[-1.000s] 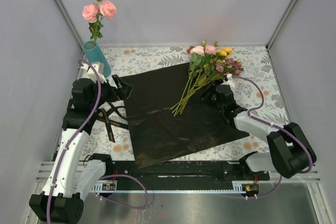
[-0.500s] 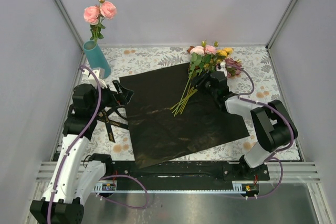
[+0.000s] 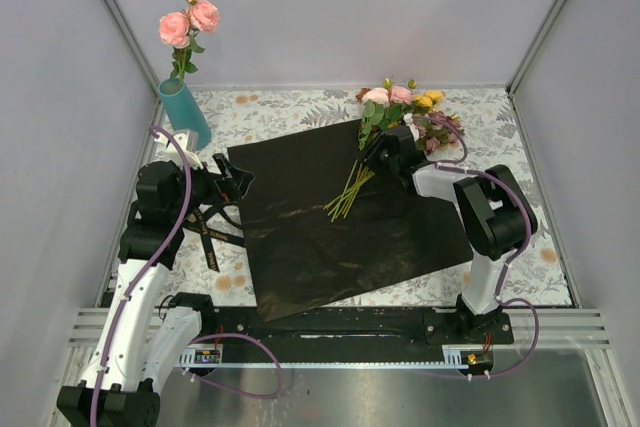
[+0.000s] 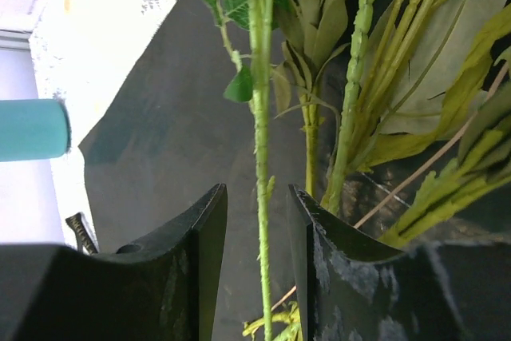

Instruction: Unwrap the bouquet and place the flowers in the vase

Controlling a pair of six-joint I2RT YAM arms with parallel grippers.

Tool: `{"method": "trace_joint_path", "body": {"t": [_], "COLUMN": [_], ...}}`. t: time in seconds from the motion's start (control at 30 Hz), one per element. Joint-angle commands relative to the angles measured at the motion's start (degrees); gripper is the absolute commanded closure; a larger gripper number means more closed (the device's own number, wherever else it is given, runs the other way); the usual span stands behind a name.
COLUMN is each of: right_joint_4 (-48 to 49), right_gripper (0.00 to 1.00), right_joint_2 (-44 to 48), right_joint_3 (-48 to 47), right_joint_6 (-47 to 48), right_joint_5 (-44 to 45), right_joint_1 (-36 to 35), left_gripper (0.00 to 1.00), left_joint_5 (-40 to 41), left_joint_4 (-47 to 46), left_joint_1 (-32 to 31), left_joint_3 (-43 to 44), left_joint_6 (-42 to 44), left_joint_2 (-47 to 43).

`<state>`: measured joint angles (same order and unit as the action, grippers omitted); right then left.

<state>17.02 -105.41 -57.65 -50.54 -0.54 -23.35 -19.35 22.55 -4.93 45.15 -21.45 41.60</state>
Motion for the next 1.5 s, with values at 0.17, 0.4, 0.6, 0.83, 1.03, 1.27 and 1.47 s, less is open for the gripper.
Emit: {"method": "trace_joint_path", "body": {"t": [0.17,0.4,0.6,0.83,1.03,1.27,1.47], "right_joint_4": [-0.1,2.6,5.8,11.3,17.8,31.2,37.6], "right_gripper": [0.58,0.68,0.83,1.00,1.00,1.00,1.00], "right_joint_2": [-7.5,-7.9,-5.5,1.2,7.0,12.1,15.4], "right_joint_3": [-6.4,-6.3,-4.8,-1.5,3.3,9.6,11.4], "right_joint_6": [1.1,2.5,3.5,5.1,9.2,11.9,16.1], "right_joint_5": [-3.0,-5.0,-5.4,-9.4,-14.2,-20.5,-25.6], "right_joint_1": [0.1,0.1,0.1,0.1,-0.5,-2.0,-4.9], "left_gripper": [0.01,0.01,0.01,0.01,0.04,0.05,0.05], "left_joint_5": [-1.1,-2.5,-2.4,-5.3,-9.0,-11.1,-11.1], "left_joint_4": [-3.2,-3.3,-2.2,-3.3,-5.1,-7.5,-8.3], "left_joint_1": [-0.1,-0.2,-0.1,-0.2,-1.1,-3.2,-7.0], "left_joint_3": [-0.1,-0.2,0.1,-0.1,-0.5,-1.1,-1.2], "left_joint_6": [-0.4,-0.3,0.0,-0.1,-0.4,-0.5,0.2], "left_joint_2": [-1.1,-1.0,-0.4,0.2,1.4,1.0,1.1]}}
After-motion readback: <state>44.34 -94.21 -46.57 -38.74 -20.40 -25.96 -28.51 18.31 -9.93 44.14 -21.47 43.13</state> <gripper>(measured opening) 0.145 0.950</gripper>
